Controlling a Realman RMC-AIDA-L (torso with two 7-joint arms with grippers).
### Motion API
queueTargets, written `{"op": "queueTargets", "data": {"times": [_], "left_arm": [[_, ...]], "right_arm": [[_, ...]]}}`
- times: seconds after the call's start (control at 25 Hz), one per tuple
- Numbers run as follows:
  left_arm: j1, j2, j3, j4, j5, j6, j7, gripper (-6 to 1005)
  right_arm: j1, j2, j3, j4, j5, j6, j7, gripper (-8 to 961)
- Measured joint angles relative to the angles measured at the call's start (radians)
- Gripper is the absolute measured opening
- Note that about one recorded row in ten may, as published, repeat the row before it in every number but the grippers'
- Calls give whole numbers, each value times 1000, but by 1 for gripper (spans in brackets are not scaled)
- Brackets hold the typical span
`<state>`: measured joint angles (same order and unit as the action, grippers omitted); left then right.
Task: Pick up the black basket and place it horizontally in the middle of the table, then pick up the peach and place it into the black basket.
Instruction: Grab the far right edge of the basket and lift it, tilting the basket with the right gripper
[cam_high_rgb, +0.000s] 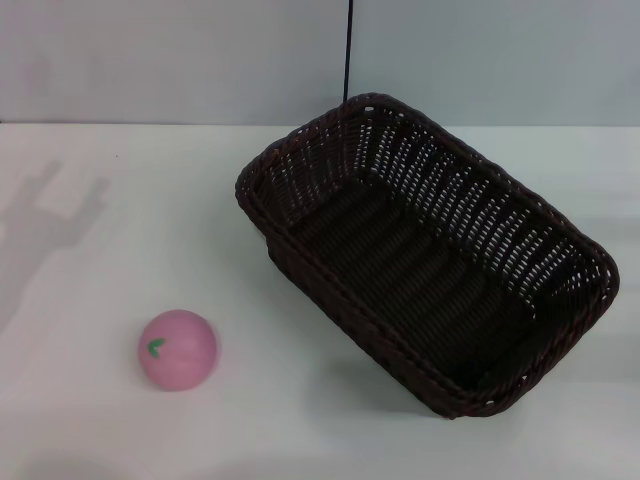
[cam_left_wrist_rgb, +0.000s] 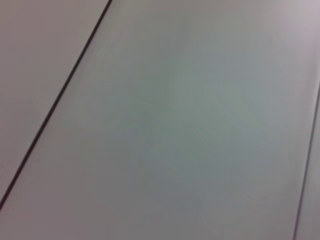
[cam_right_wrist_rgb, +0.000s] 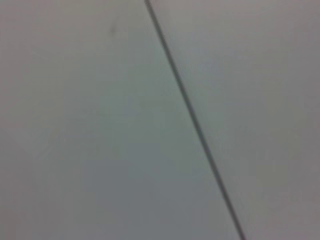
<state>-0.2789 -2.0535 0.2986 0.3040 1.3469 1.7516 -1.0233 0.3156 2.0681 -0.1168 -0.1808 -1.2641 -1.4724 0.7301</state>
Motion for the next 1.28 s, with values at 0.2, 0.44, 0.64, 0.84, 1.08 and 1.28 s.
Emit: {"op": "queueTargets", "data": {"times": [0.2,0.44,0.64,0.84,1.08,1.28], "left_arm": [[10,7,35,30,0,8,-33,800],[12,15,54,32,0,23,-39,799],[15,18,54,33,0,33,-41,799],[22,18,55,33,0,41,-40,799],[30,18,55,34,0,51,-36,798],[36,18,55,31,0,48,-32,798]], "right_arm": [[-6,-1,-64,-22,-1,-3,16,594],[-9,-2,-107,-46,-9,-5,73,593],[-16,-15,-132,-176,-135,-23,326,592],[6,-58,-136,-391,-369,-133,649,591],[55,-95,-147,-678,-565,-299,961,590],[77,-97,-224,-865,-603,-345,1093,589]]}}
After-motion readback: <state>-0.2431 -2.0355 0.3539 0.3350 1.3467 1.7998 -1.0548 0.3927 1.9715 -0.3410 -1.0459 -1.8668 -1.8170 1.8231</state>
